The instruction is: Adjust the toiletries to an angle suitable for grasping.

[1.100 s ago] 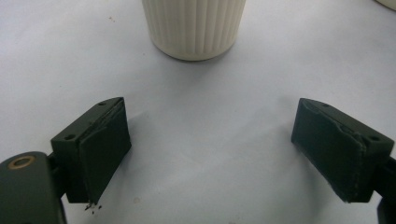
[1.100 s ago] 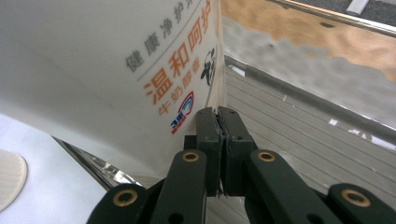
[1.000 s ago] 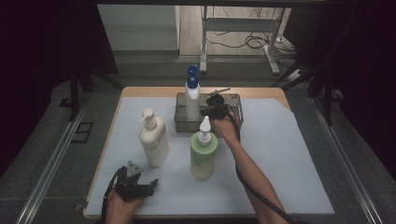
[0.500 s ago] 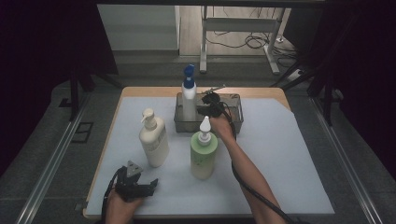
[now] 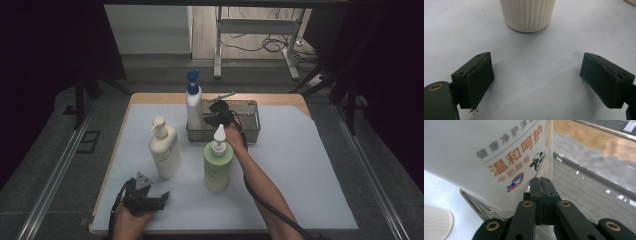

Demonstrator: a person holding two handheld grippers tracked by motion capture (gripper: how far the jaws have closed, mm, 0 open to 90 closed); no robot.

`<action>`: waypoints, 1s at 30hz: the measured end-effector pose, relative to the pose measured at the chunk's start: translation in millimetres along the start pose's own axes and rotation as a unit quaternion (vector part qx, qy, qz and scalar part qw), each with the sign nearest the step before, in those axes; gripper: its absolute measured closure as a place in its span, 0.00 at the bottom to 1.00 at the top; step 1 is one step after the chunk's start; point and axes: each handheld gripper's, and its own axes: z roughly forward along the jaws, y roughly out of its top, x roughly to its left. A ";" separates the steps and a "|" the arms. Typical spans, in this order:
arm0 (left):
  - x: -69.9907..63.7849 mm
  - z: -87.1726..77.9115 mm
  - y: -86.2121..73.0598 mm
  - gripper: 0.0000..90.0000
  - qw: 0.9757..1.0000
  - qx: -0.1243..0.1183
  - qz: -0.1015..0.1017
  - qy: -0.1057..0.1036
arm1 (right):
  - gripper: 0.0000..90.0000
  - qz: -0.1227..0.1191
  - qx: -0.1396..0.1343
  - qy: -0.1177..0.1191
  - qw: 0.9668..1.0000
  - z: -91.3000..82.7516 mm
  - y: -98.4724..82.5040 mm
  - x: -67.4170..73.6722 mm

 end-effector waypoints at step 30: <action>-0.1 0.0 -0.1 0.12 1.000 0.000 0.000 0.000 | 0.85 -0.019 -0.002 0.005 1.000 -18.8 -9.0 1.3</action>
